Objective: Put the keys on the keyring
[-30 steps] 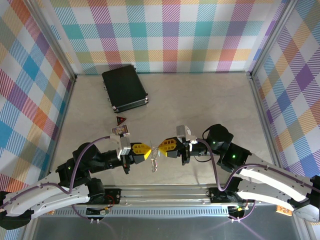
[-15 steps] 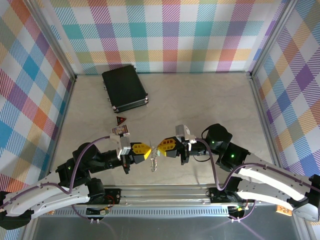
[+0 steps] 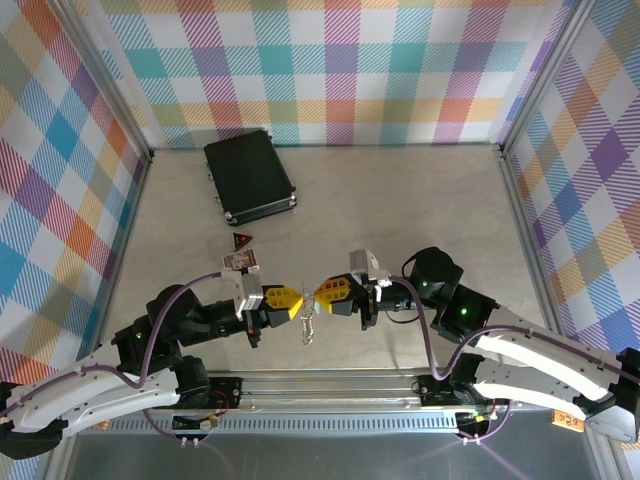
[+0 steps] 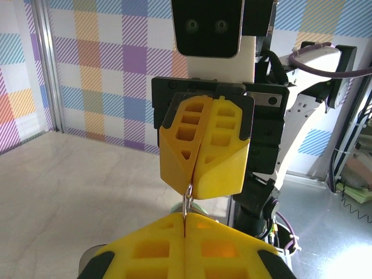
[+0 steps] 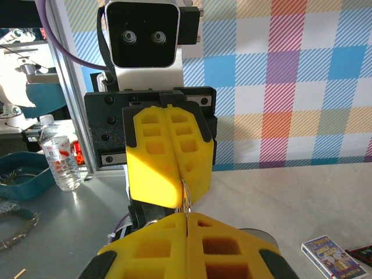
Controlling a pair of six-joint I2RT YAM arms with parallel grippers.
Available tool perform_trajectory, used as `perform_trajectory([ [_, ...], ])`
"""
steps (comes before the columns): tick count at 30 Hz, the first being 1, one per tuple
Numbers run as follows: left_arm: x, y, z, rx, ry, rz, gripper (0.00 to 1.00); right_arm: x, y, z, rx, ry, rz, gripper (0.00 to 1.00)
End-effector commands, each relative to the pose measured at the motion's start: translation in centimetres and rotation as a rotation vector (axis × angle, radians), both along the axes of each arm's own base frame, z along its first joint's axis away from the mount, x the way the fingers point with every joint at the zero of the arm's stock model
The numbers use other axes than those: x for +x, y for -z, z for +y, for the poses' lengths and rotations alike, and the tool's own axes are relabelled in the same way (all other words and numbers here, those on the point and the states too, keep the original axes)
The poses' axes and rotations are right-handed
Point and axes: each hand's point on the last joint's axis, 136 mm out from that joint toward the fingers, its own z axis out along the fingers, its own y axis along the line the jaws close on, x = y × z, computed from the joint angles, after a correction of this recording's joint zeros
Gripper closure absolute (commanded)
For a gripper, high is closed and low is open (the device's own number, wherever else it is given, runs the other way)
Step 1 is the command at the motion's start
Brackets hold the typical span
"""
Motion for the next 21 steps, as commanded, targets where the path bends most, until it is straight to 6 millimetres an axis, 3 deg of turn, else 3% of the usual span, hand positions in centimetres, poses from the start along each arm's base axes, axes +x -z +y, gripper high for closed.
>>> perform_trajectory([
  [1,-0.09,-0.48,0.05,0.019,-0.001,-0.018,1.0,-0.67,-1.04,0.0,0.036,-0.032,-0.015,1.0],
  [21,-0.13,-0.91,-0.11,0.027,0.006,-0.027,1.0,-0.88,-0.23,0.6,-0.003,-0.06,-0.007,1.0],
])
